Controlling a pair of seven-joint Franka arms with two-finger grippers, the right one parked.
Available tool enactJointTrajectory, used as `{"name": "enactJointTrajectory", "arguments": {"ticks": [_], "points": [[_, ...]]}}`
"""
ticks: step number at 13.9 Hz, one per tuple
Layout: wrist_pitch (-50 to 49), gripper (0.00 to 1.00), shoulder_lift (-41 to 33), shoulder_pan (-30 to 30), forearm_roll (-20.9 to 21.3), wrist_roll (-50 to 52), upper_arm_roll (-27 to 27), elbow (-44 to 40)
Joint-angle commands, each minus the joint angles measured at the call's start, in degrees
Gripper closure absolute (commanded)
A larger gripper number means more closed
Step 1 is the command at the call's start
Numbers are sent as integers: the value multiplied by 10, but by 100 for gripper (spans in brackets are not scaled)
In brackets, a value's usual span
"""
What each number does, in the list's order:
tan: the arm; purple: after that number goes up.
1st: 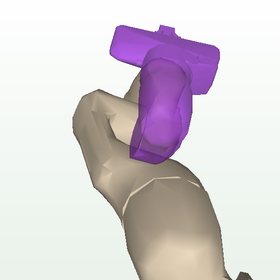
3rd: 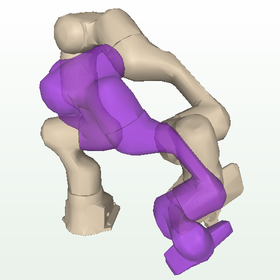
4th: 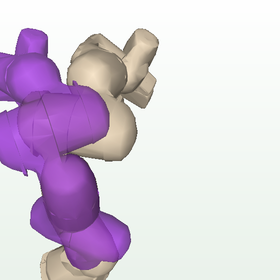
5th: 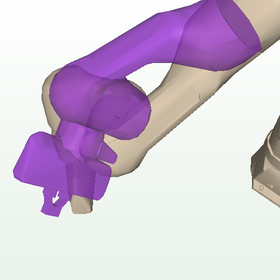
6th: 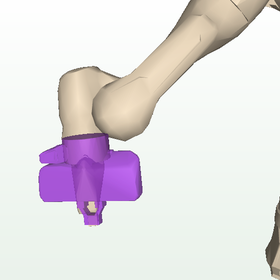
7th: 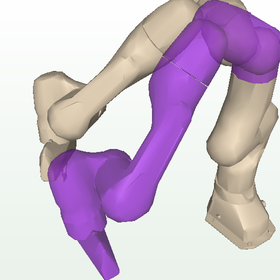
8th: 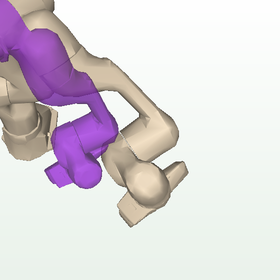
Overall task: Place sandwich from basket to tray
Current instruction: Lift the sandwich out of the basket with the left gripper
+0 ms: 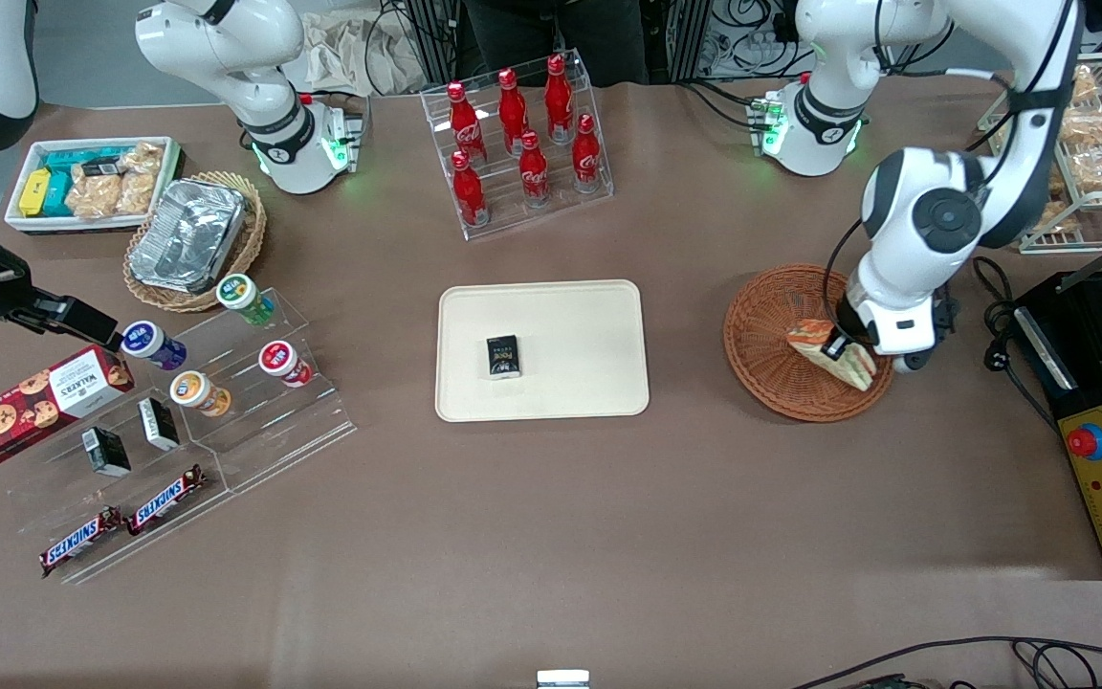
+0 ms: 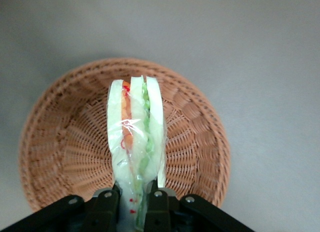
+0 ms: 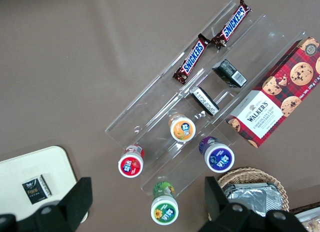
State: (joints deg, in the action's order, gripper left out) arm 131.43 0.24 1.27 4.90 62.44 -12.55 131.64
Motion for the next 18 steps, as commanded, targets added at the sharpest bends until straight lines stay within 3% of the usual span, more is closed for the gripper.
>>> {"name": "enactJointTrajectory", "arguments": {"ticks": [1,3,8,14,18], "points": [[-105,100,-11,-1,5,-54,-6,-78],[-199,100,-9,-2,-2,-111,-16,-137],[-254,100,-27,-2,4,-217,-86,-172],[-222,100,-7,-9,-4,-264,-184,-166],[-128,100,37,-66,-7,-257,-188,-148]]}}
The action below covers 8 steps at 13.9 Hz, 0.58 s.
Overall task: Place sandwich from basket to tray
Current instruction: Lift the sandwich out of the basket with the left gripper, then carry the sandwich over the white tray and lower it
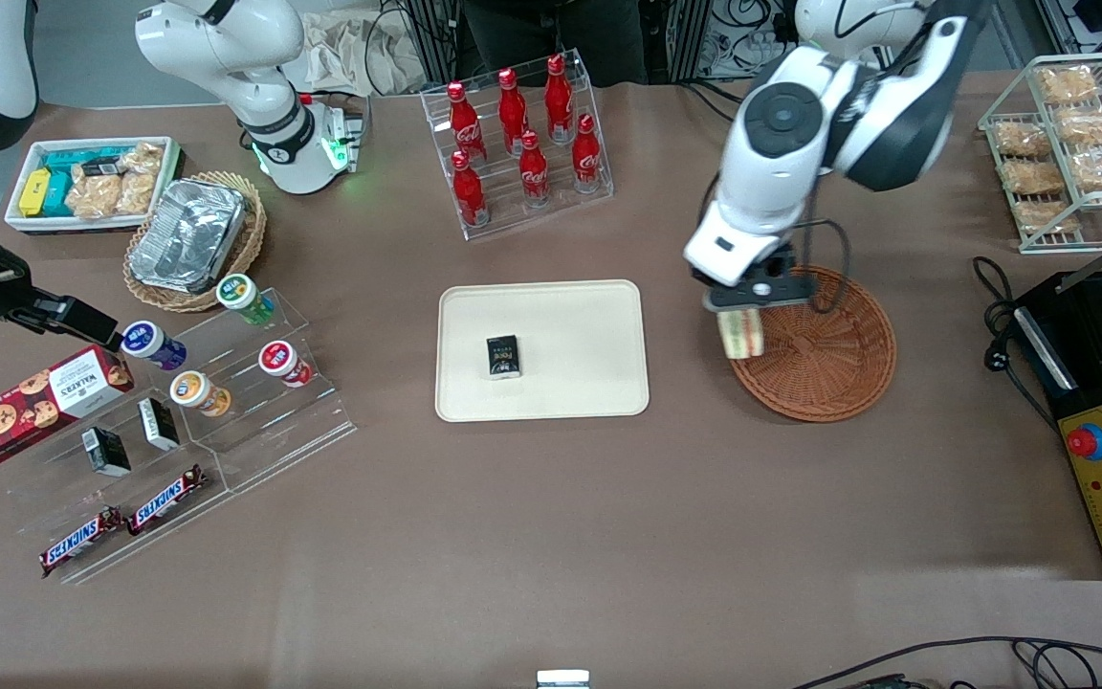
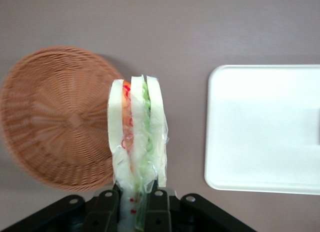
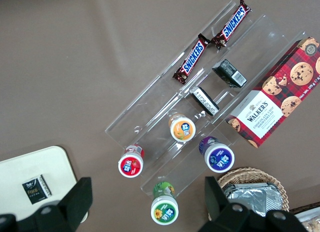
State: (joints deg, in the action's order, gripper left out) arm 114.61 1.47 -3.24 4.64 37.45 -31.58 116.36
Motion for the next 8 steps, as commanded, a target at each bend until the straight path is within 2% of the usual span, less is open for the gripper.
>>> {"name": "enactJointTrajectory", "arguments": {"ticks": [1,6,8], "points": [[70,100,38,-33,-9,1,2,11],[263,100,88,-68,-9,17,4,93],[315,100,119,-83,4,38,6,101]]}}
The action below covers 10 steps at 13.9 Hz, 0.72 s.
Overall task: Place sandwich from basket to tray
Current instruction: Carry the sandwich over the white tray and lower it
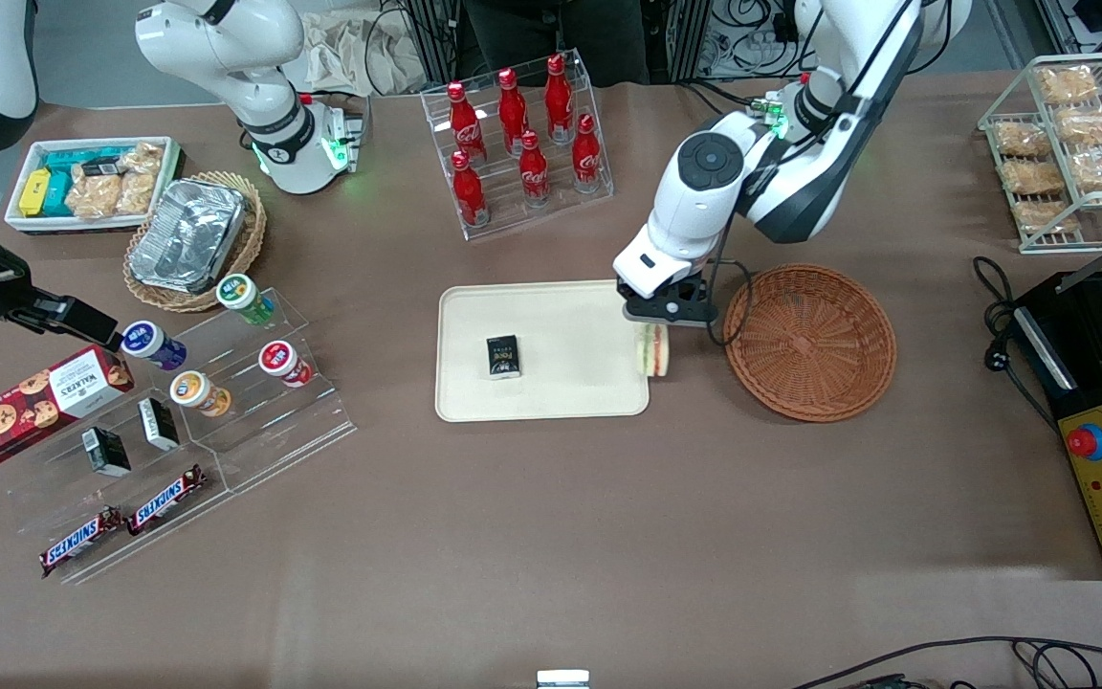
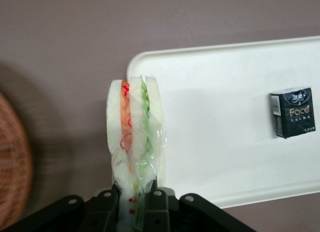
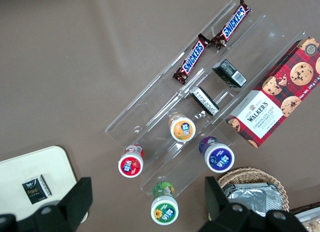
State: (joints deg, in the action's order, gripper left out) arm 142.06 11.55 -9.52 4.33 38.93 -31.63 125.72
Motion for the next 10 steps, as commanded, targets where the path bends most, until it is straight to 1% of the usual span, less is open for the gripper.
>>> {"name": "enactJointTrajectory", "arguments": {"ticks": [1,2,4,6,8,10], "points": [[46,100,30,-36,17,39,10,5],[49,100,41,-57,30,61,24,-1],[73,100,65,-111,65,104,71,-14],[116,100,84,-139,75,113,105,-14],[124,100,99,-149,75,113,110,-16],[139,100,113,-149,90,113,111,-17]]}}
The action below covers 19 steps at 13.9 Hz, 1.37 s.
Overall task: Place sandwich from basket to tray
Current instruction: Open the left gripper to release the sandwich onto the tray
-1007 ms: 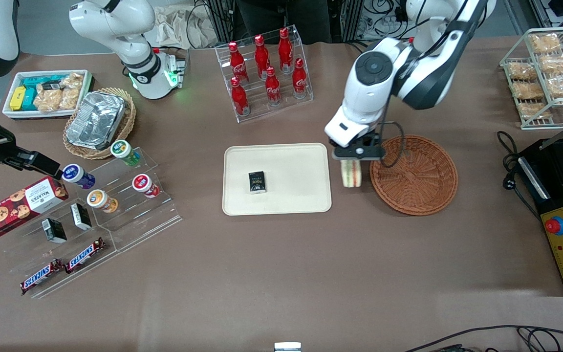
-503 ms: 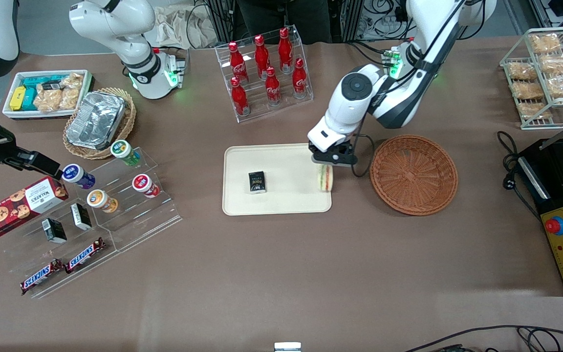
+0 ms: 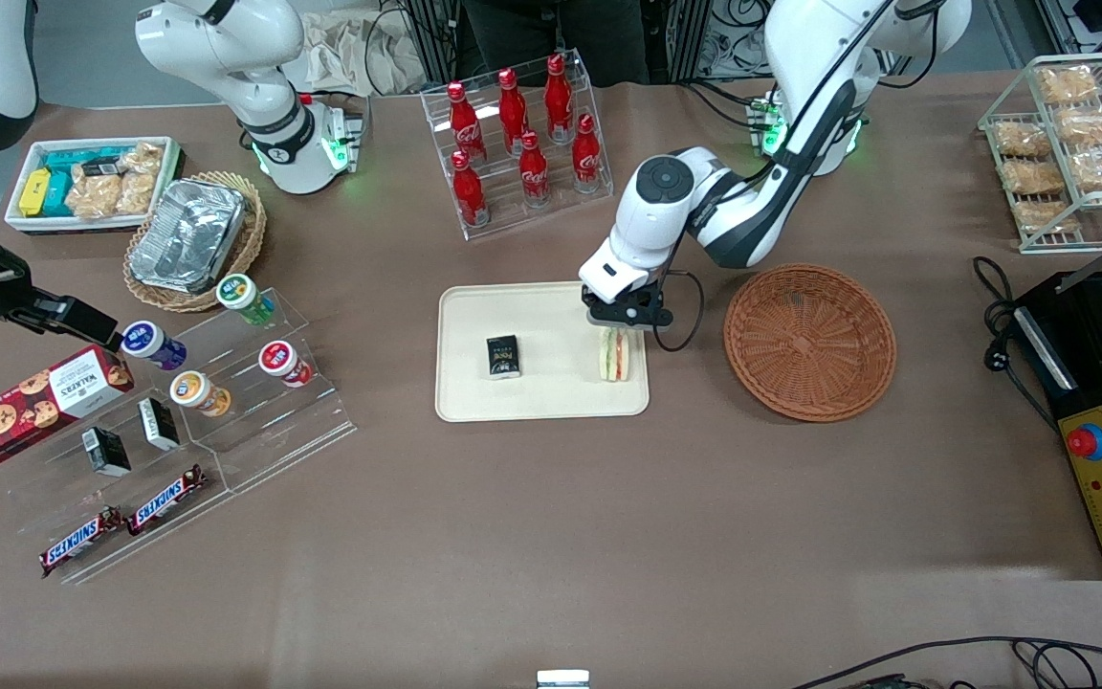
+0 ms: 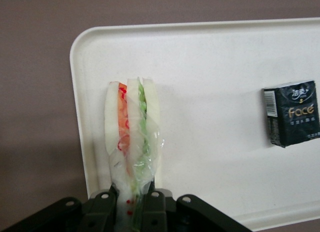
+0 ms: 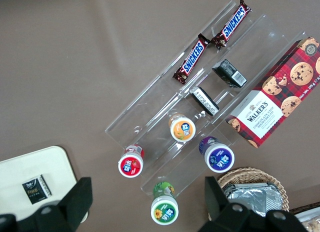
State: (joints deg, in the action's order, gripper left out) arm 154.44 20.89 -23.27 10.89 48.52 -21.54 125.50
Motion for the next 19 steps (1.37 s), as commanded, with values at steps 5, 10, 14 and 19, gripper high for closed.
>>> {"name": "enactJointTrajectory", "arguments": {"ticks": [5,10,14,19], "points": [[15,1,20,-13,42,34,17,-22],[-100,1,-52,-4,27,39,15,-48],[-248,1,-146,39,-7,12,12,-67],[-401,1,-235,132,-98,-177,14,-97]]}}
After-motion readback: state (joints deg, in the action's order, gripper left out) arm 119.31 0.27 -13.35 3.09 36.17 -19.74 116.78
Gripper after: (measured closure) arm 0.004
